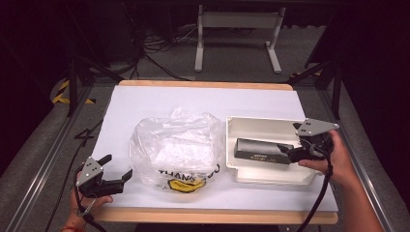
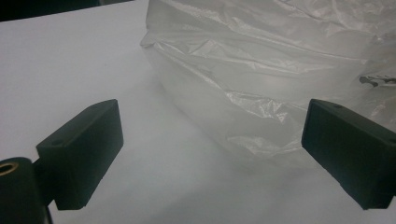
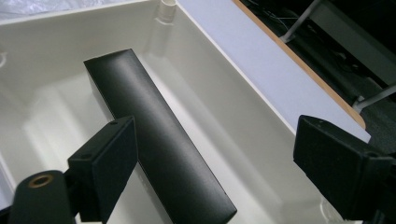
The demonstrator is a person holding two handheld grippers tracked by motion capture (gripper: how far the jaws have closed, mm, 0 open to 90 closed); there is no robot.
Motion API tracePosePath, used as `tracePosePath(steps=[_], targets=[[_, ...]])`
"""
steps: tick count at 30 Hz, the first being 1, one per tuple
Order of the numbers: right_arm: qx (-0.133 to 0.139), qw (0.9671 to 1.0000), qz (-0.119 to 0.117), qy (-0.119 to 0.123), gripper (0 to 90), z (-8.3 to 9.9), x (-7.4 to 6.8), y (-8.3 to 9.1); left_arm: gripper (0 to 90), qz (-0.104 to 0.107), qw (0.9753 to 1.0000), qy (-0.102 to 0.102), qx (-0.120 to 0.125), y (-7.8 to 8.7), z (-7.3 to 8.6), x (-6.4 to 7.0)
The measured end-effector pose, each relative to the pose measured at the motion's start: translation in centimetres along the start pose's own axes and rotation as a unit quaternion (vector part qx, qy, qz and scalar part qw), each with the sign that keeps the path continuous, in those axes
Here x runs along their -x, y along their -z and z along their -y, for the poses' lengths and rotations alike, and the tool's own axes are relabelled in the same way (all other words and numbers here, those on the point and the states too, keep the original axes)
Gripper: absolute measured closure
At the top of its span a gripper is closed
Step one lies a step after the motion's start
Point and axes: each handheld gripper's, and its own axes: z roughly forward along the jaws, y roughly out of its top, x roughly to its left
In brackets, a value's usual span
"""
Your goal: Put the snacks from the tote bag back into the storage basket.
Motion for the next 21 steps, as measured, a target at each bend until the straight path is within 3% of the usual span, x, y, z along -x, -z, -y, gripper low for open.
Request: tracePosePath(steps=[10, 21], targets=[[0.006, 0.9997, 0.014, -0.019, 12.1, 2.0, -0.2, 0.6, 6.4, -0.001, 1.0000, -0.001, 0.001, 0.0, 0.0, 0.0], [0.020, 0.9976, 0.049, -0.044, 8.7, 4.1, -0.4, 1.6, 6.4, -0.002, 1.0000, -0.002, -0.002, 0.0, 0.0, 0.0]])
